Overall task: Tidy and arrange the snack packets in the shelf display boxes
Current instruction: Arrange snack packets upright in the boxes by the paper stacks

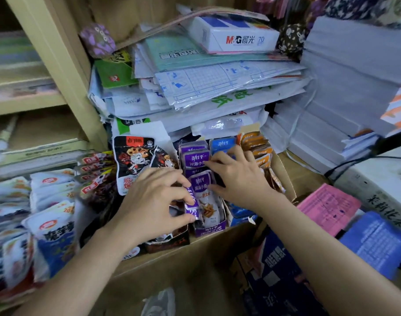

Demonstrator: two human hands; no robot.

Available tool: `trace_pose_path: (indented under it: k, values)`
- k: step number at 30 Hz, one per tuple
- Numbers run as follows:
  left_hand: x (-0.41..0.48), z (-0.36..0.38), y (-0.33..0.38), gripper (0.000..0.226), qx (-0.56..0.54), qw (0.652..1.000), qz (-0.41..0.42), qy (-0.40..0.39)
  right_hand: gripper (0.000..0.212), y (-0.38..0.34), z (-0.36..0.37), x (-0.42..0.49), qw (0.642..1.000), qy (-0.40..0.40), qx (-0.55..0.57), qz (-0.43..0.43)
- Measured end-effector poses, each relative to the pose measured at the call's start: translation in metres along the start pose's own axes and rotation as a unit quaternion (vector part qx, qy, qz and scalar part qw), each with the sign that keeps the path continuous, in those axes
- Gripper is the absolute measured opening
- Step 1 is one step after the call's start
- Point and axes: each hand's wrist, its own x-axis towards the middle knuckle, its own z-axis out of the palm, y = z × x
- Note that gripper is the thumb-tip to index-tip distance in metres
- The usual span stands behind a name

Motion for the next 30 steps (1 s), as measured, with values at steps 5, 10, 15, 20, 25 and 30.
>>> trace_pose_path:
  k: [5,10,15,20,25,30]
  values:
    - [-0.003,-0.002,0.000,0.029,0.004,1.000,0.011,-0.003,0.054,-0.013,0.007,0.001,0.998,0.000,-0.047,0.032]
    - [-0.007,-0.001,0.000,0.028,-0.012,1.000,0.002,0.000,0.037,-0.009,0.003,-0.001,0.997,-0.002,0.058,0.044]
    - [-0.007,0.002,0.000,0.034,-0.002,1.000,0.007,0.004,0.020,0.002,-0.004,-0.008,0.982,-0.046,0.183,0.023]
    - [-0.006,0.003,-0.002,0.031,-0.015,1.000,0.005,0.012,0.011,0.007,-0.014,-0.005,0.963,-0.076,0.257,0.024]
    - [-0.007,0.004,-0.003,0.029,-0.017,1.000,0.016,0.011,0.011,0.003,-0.004,0.009,0.980,-0.038,0.194,0.027]
    - [-0.008,0.003,-0.002,0.029,-0.018,1.000,0.010,0.015,0.017,0.003,0.002,0.005,0.974,0.021,0.224,0.011]
